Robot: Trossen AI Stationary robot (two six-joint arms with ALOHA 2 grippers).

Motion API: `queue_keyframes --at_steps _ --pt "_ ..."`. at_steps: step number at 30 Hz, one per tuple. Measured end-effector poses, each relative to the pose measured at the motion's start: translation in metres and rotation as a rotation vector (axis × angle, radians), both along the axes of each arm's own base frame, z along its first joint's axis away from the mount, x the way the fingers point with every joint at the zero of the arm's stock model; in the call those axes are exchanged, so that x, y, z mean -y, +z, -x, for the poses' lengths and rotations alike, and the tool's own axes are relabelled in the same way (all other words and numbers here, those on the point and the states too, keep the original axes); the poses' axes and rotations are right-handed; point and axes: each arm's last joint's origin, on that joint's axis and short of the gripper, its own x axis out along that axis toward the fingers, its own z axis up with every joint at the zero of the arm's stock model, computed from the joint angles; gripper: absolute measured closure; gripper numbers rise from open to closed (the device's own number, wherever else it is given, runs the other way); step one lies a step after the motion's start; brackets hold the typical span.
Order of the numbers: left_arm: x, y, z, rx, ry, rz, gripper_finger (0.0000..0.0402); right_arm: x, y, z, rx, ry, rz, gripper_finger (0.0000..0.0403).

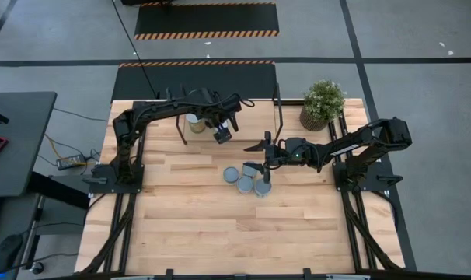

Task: Pick and place cans onto a shelf
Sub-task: Put the canned peas on the shelf

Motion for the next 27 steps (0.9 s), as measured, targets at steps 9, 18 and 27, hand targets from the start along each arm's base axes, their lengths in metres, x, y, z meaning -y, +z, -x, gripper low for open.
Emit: queue_keyframes --at_steps 9,18,27 --pt "0.0000 0.0000 0.0001 0.009 0.035 0.004 0.0046 0.0000 0.0000 0.0000 0.000 0.000 0.000 0.0153" --pt "0.0018 -0.0002 0.0000 0.025 0.068 0.039 0.0046 0.0000 -0.0001 0.0001 0.000 0.000 0.000 0.0153" --pt "-0.0062 -0.0002 0.0033 0.083 0.304 0.062 0.0047 0.0000 -0.0001 0.0001 0.000 0.000 0.000 0.0153"
